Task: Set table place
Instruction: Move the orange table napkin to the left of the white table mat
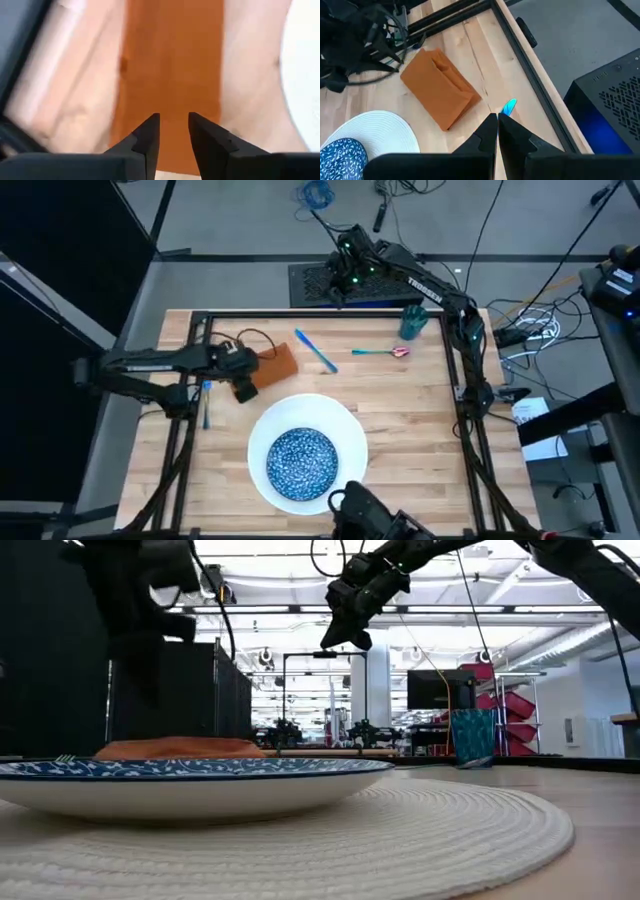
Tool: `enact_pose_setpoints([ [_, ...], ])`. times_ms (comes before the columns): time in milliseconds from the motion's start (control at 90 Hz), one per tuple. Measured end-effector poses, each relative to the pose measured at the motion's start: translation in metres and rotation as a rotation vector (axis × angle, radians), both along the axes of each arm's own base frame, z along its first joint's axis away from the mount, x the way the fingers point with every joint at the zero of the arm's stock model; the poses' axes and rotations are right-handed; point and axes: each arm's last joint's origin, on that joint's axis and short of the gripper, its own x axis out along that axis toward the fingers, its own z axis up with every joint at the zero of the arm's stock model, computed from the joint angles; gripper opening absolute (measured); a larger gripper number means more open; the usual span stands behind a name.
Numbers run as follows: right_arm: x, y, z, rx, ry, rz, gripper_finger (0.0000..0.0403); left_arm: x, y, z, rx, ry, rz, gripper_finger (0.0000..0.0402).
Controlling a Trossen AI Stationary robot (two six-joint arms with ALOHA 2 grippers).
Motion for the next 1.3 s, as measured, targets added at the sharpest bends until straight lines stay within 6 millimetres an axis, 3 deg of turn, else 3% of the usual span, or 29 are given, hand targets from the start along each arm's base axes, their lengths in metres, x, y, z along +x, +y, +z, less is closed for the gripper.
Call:
enact_pose_setpoints([
  [167,0.007,0.01,0.0,0.007,-0.001,0.02,0.0,0.007,0.029,0.001,0.086,-0.064,0.006,0.009],
  [356,0.014,0.026,0.002,0.026,0.014,0.046,0.0,0.013,0.051,-0.015,-0.042,-0.045,-0.049,0.009],
  [756,-0.003,0.053,0.047,-0.061,-0.054,0.027,0.0,0.037,0.082,-0.064,-0.121,0.033,-0.099,0.009],
  [889,-0.008,0.059,0.058,-0.105,-0.06,0.003,0.0,0.034,0.092,-0.076,-0.125,0.086,-0.041,0.009],
  [1100,-0.01,0.061,0.06,-0.115,-0.06,0.006,0.0,0.016,0.092,-0.083,-0.187,0.24,0.121,0.009],
  [1300,-0.009,0.061,0.061,-0.133,-0.072,0.016,0.0,0.011,0.081,-0.08,-0.292,0.216,0.322,0.009],
])
